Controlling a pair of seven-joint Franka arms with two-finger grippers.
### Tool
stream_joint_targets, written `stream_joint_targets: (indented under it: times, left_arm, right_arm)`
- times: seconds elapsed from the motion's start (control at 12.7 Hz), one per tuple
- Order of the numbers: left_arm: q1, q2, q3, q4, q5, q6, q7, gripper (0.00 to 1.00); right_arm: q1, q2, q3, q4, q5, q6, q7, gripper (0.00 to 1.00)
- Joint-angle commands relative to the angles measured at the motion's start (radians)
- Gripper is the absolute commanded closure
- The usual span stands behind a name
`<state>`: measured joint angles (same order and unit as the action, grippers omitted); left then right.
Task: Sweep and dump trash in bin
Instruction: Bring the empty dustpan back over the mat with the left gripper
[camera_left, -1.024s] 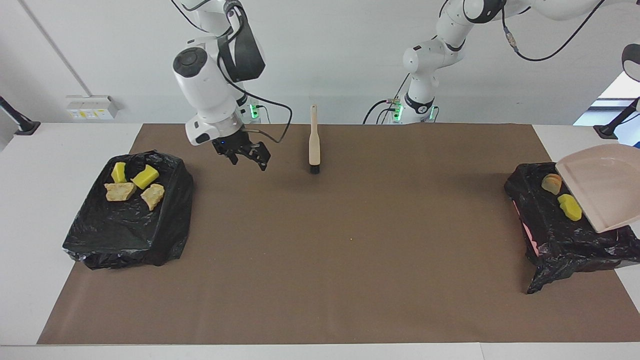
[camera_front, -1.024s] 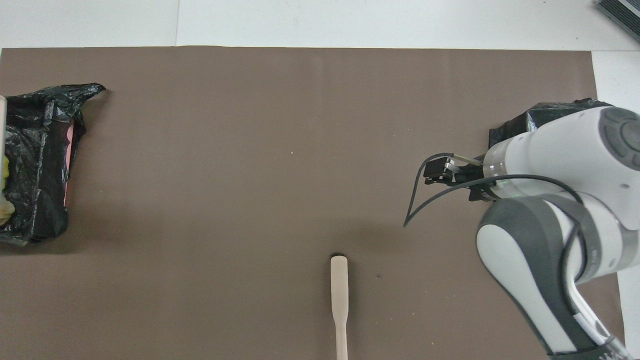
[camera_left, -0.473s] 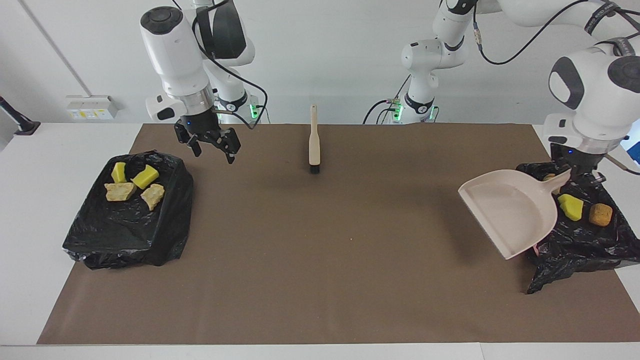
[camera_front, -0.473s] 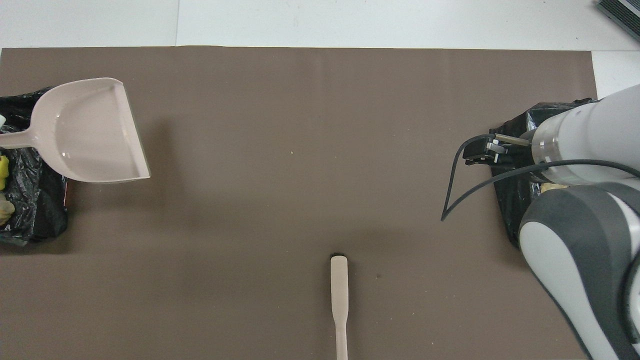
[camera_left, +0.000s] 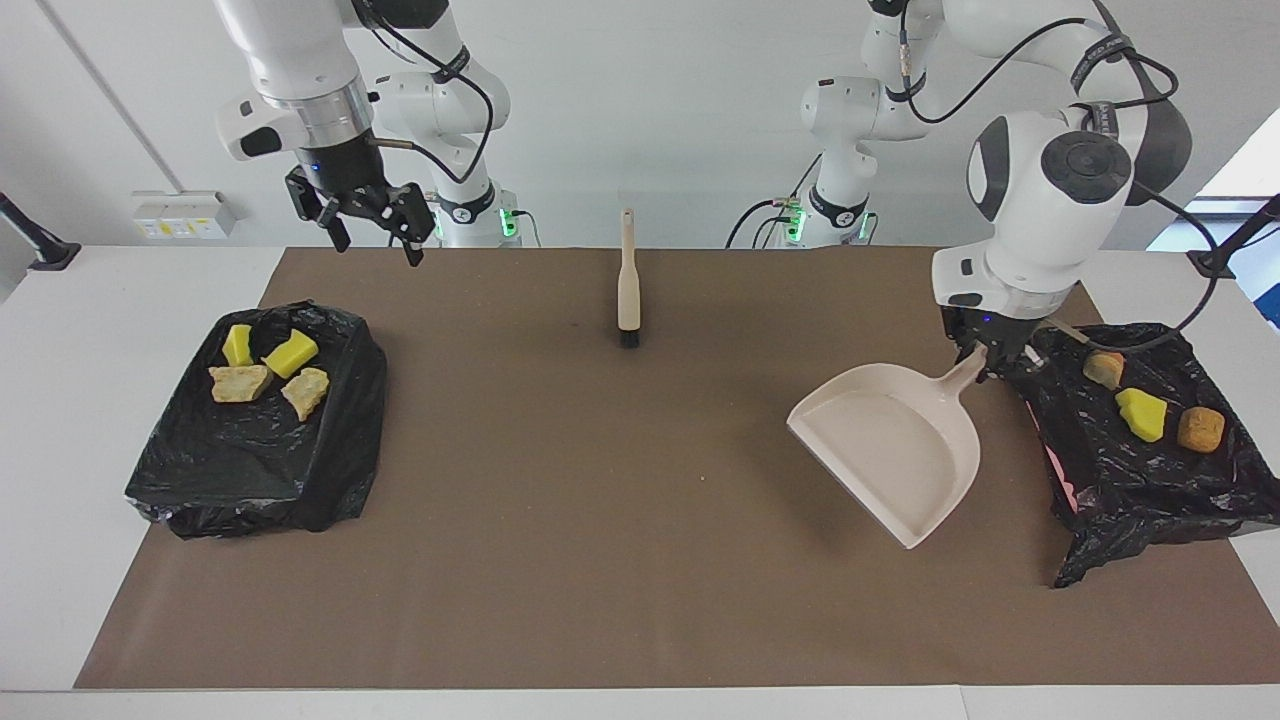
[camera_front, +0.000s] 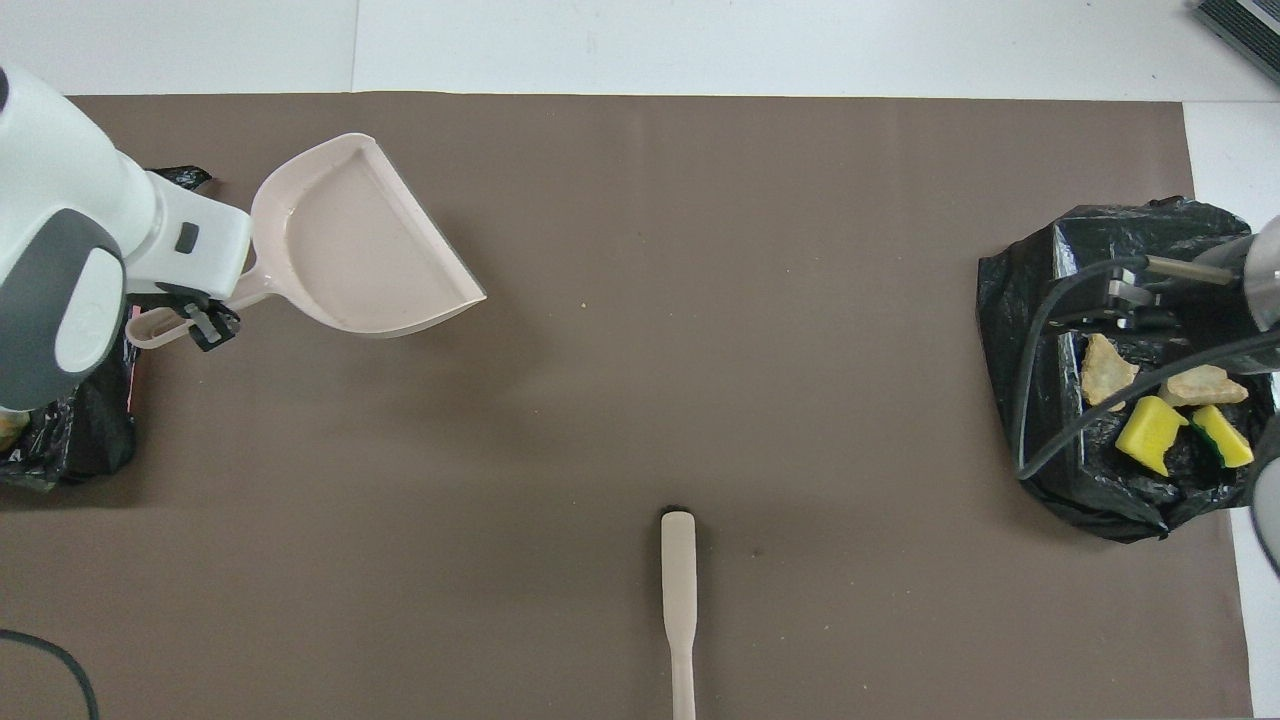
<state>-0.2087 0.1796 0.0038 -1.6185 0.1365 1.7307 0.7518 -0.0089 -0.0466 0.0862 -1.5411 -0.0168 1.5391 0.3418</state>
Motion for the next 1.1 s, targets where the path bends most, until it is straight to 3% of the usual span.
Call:
stream_joint_targets:
  times: [0.0,0.16,0.24,0.55,0.71,0.87,1.02]
  left_arm:
    - [-0.124,0.001,0.021,-0.005,-0.066,0.001,-0.254,1.00]
    - [-0.214,0.084,0.016,0.058,-0.090,0.004,-0.481,1.00]
    - [-0.253,0.151,0.013,0.142,-0.092,-0.006,-0.584,1.00]
    - [-0.302,0.300,-0.070,0.314,-0.097,-0.002,-0.937,1.00]
    - [-0.307,0.317,-0.091,0.336,-0.098,0.015,-1.023,1.00]
    - [-0.328,0.357,-0.107,0.373,-0.097,0.032,-1.127,1.00]
    - [-0.330,0.362,-0.111,0.379,-0.095,0.038,-1.138,1.00]
  right_arm:
    - [-0.057,-0.025,-0.008,0.033,-0.011,-0.071,-0.101,0.00]
    - [-0.033,-0.059,-0.084,0.016,0.000,-0.082,-0.156,0.00]
    - [-0.032,-0.061,-0.100,0.012,0.000,-0.100,-0.159,0.00]
    - [0.018,-0.099,-0.186,-0.031,0.009,-0.152,-0.205,0.00]
    - [0.044,-0.099,-0.204,-0.031,0.009,-0.148,-0.218,0.00]
    - [0.139,-0.098,-0.305,-0.031,0.008,-0.146,-0.218,0.00]
    - [0.142,-0.096,-0.319,-0.037,0.009,-0.146,-0.216,0.00]
